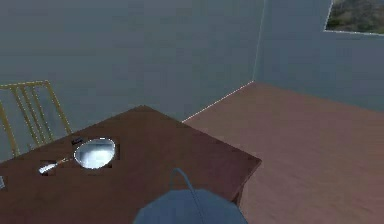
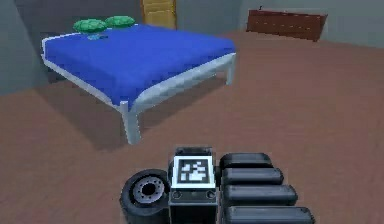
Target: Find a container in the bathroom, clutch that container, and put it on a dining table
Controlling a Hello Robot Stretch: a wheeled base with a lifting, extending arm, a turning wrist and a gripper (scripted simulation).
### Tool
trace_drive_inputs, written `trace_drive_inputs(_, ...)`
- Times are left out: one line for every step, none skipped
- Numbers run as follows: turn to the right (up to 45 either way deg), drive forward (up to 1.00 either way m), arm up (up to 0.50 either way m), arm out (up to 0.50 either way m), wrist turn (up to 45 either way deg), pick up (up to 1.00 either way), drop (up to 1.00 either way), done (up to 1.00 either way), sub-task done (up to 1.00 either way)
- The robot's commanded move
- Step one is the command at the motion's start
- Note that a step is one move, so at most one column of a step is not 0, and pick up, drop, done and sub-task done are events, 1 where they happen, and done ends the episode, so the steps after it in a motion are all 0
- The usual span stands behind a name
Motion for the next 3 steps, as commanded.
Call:
trace_drive_inputs(-45.0,0.0,0.0,0.0,0.0,0.0,0.0,0.0,0.0)
trace_drive_inputs(-27.0,0.0,0.0,0.0,0.0,0.0,0.0,0.0,0.0)
trace_drive_inputs(45.0,0.0,0.0,0.0,0.0,0.0,0.0,0.0,0.0)
